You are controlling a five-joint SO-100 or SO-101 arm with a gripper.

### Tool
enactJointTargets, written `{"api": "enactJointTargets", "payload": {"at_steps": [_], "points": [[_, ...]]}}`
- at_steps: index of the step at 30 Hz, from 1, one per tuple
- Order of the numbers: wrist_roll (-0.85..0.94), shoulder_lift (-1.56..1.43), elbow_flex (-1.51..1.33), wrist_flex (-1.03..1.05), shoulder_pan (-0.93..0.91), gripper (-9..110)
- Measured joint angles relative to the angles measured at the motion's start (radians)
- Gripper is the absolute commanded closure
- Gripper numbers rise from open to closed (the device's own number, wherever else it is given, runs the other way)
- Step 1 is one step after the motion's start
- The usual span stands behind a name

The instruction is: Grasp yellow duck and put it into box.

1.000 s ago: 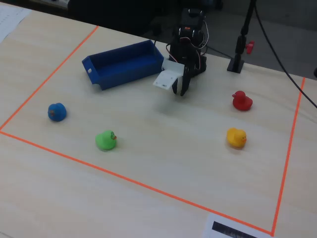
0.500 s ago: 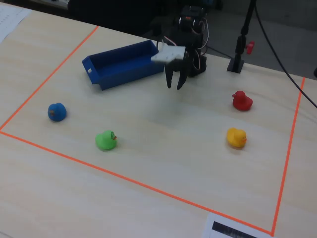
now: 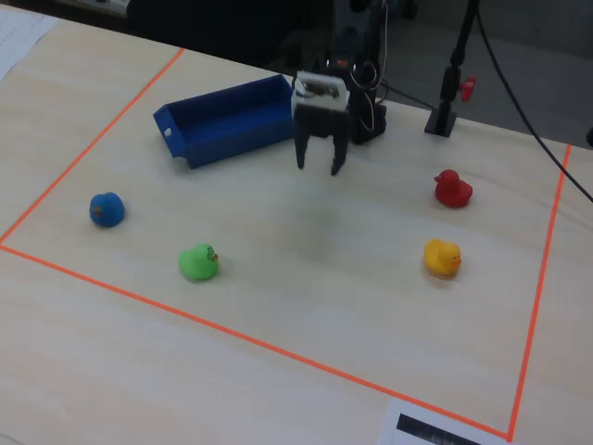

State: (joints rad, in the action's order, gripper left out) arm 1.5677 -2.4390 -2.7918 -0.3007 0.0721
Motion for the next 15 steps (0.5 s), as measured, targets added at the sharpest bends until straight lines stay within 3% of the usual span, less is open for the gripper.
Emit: {"api": "enactJointTargets", "payload": {"at_steps": [6, 15], "points": [[0.025, 0.104, -0.12, -0.115, 0.152, 76], [-0.04, 0.055, 0.018, 0.265, 0.25, 68]]}}
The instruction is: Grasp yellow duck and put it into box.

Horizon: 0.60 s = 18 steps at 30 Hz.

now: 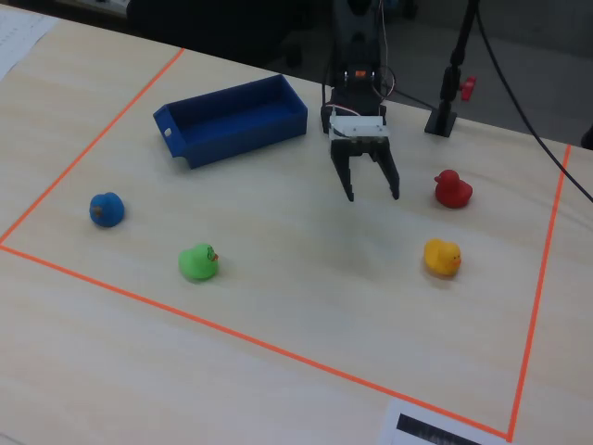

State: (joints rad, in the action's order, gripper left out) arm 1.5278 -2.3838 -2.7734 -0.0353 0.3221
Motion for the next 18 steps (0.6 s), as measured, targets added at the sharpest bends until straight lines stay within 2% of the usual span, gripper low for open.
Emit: {"api": "enactJointTargets", "payload": {"at_steps": [4, 13, 18], "points": [[-0.029, 0.011, 0.002, 0.014, 0.064, 62], [-0.153, 0.094, 0.002, -0.005, 0.247, 62], [-0.247, 0.176, 0.051, -0.081, 0.334, 62]]}}
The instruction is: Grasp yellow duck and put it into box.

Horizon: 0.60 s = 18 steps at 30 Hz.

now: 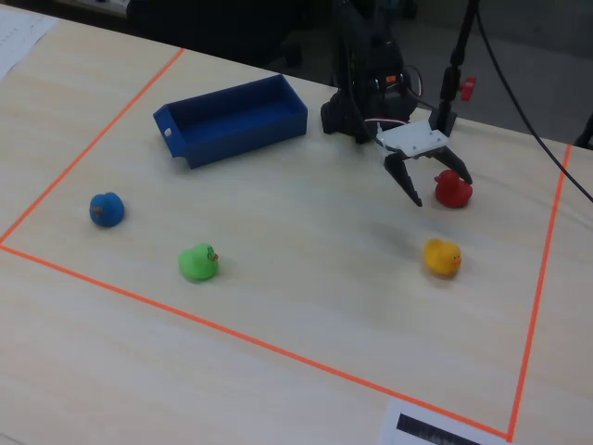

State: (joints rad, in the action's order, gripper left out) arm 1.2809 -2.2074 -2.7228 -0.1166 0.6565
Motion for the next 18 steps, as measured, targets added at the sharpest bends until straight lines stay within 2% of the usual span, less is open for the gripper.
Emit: {"api": "enactJointTargets", "payload": {"at_steps": [18], "points": [[-0.12, 0.388, 0.213, -0.115, 0.008, 62]]}}
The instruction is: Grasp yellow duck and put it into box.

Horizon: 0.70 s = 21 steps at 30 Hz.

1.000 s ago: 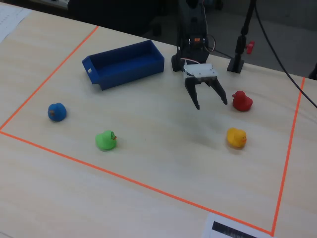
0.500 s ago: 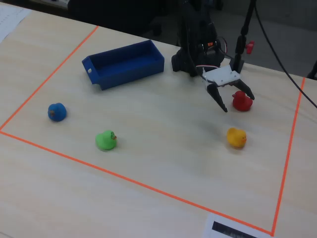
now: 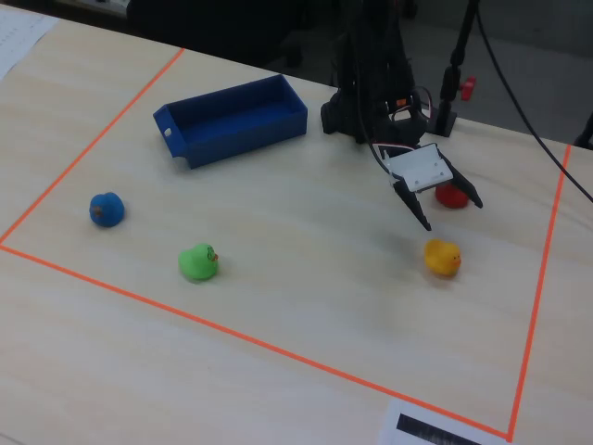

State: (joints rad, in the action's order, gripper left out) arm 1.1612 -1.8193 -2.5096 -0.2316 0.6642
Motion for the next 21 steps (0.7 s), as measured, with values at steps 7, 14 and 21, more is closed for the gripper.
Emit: {"api": "enactJointTargets", "payload": {"at_steps": [7, 14, 21], "points": [[-0.031, 0.104, 0.037, -0.129, 0.002, 62], [-0.015, 0.124, 0.012, -0.253, 0.021, 62], [0.109, 0.15, -0.02, -0.403, 0.017, 63]]}}
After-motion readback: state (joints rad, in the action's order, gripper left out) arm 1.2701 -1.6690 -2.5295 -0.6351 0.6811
